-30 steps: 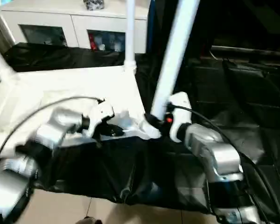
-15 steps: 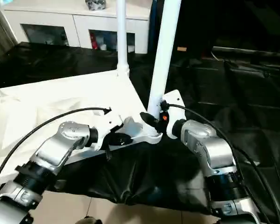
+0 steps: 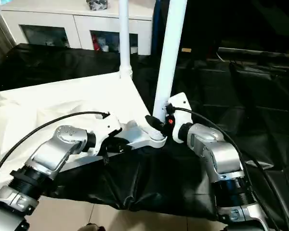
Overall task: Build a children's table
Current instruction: Insert table leg to table base
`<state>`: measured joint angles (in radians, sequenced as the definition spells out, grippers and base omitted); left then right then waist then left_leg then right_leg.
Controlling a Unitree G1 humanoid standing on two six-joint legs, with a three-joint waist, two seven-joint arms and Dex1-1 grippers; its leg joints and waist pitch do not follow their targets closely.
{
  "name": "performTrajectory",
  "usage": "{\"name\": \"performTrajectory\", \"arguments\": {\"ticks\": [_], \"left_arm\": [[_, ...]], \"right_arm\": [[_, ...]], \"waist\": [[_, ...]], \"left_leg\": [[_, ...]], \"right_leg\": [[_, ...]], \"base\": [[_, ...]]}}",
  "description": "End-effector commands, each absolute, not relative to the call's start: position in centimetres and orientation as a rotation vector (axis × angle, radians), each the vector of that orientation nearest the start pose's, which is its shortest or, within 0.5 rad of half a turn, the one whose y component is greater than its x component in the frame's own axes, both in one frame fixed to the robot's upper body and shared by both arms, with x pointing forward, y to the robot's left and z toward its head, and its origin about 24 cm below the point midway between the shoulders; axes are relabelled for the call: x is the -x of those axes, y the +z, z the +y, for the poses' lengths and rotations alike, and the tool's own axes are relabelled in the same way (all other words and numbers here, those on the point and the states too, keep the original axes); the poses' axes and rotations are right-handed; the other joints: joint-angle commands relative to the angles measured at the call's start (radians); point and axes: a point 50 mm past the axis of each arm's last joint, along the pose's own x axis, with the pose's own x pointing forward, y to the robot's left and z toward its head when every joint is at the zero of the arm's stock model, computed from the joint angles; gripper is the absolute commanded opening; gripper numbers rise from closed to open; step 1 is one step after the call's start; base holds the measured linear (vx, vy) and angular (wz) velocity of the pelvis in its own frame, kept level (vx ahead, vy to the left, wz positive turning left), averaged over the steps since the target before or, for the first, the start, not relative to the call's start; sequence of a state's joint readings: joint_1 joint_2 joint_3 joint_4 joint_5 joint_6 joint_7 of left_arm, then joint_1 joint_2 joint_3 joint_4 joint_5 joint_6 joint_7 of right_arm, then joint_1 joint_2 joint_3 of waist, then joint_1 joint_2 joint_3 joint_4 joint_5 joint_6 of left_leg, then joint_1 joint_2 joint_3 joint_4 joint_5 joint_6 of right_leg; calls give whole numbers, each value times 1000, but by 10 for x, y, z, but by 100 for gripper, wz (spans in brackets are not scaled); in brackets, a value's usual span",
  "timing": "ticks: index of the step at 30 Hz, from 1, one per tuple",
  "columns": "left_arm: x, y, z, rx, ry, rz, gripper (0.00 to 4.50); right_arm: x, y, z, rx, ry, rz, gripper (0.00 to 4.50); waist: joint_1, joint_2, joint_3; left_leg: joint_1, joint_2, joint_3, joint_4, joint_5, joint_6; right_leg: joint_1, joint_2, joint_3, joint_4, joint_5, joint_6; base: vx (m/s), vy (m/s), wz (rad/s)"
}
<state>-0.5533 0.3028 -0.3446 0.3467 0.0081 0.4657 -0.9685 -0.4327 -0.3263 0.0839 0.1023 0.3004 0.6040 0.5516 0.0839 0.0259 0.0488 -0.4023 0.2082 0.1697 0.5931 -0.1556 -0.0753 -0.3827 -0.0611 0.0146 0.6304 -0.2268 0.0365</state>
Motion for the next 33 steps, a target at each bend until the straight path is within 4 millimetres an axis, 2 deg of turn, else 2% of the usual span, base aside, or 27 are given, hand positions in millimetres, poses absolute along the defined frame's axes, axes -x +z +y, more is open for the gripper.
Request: {"name": "performTrajectory", "arguments": {"ticks": [1, 10, 12, 13, 20, 24, 27, 32, 33], "left_arm": [[-312, 55, 104, -309, -1135, 533, 17], [-309, 51, 101, -281, -1156, 535, 0], [-309, 51, 100, -275, -1159, 533, 0], [-309, 52, 100, -272, -1155, 527, 0], [-310, 52, 97, -239, -1153, 517, 0], [-310, 52, 95, -213, -1151, 506, 0], [-310, 53, 94, -208, -1148, 504, 0], [-311, 54, 95, -210, -1140, 500, 0], [-311, 54, 95, -210, -1139, 500, 0]], "right_arm": [[-316, 90, -147, 9, 675, 314, 191], [-319, 84, -144, 11, 686, 338, 191], [-320, 82, -143, 11, 694, 349, 191], [-320, 80, -143, 14, 697, 362, 191], [-322, 76, -145, 5, 694, 379, 191], [-326, 77, -152, -108, 659, 349, 191], [-325, 76, -156, -149, 645, 341, 191], [-318, 64, -168, -216, 601, 343, 191], [-316, 62, -169, -219, 596, 346, 191]], "waist": [[-3, -10, -66], [-4, -11, -65], [-5, -12, -65], [-6, -17, -65], [-9, -17, -63], [-11, -16, -63], [-13, -16, -64], [-12, -16, -66], [-10, -13, -65]], "left_leg": [[31, 4, 6, -67, -181, -32], [31, 5, 6, -67, -179, -25], [31, 5, 6, -67, -180, -23], [30, 5, 7, -67, -181, -21], [29, 5, 7, -67, -174, -14], [30, 5, 7, -68, -191, -17], [29, 5, 7, -68, -183, -11], [28, 5, 8, -66, -165, 0], [29, 6, 8, -66, -165, 1]], "right_leg": [[28, -42, 10, -74, -23, -207], [28, -42, 10, -75, -34, -207], [28, -42, 10, -75, -38, -207], [28, -42, 9, -76, -40, -208], [27, -43, 9, -77, -53, -208], [26, -44, 10, -80, -79, -208], [27, -44, 10, -78, -62, -215], [29, -43, 9, -77, -33, -220], [28, -44, 9, -77, -34, -220]], "base": [[0, 0, 0], [0, 0, 0], [0, 0, 0], [0, 0, 0], [0, 0, 0], [0, 0, 0], [0, 0, 0], [0, 0, 0], [0, 0, 0]]}}
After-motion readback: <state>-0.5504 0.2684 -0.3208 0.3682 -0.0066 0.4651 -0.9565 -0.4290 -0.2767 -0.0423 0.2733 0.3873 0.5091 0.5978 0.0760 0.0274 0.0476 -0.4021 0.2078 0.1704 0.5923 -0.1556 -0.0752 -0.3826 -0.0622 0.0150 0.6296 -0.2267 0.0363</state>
